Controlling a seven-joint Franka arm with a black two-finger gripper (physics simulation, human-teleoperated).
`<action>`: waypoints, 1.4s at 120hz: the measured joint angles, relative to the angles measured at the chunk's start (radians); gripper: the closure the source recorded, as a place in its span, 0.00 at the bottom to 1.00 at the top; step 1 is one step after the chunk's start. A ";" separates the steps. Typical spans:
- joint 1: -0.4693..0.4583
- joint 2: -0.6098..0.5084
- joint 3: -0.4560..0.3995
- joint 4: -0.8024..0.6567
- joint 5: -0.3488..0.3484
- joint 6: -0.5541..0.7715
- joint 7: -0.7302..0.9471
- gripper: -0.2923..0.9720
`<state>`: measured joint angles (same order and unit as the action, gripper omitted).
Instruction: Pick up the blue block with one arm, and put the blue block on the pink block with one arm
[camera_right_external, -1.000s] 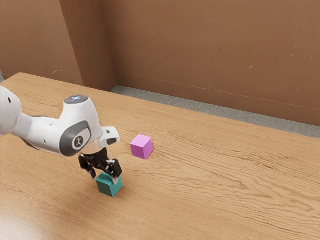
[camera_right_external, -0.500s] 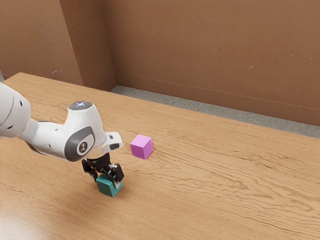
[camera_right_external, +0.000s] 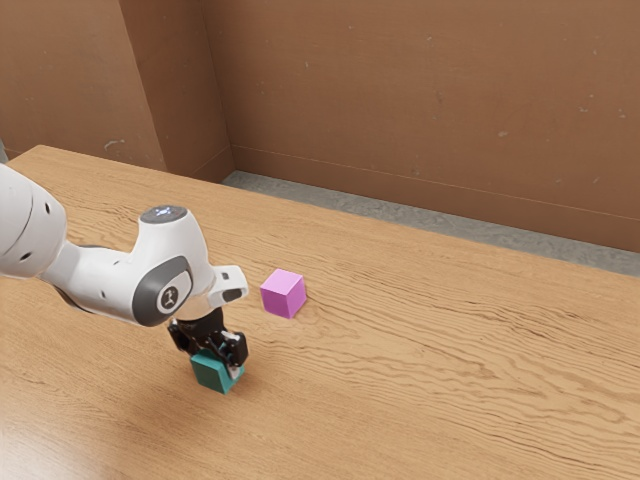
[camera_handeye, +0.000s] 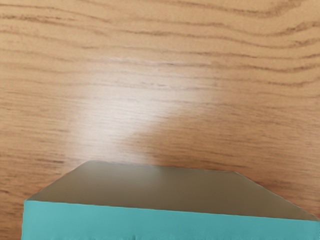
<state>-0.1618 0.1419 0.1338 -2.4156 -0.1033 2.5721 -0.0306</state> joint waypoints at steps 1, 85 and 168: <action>0.000 0.000 0.000 0.001 0.000 0.000 -0.001 0.43; 0.022 0.159 -0.034 0.471 0.113 -0.184 -0.022 0.47; 0.077 0.316 -0.088 0.690 0.134 -0.254 0.023 0.47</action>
<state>-0.0851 0.4582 0.0462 -1.7252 0.0311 2.3186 -0.0078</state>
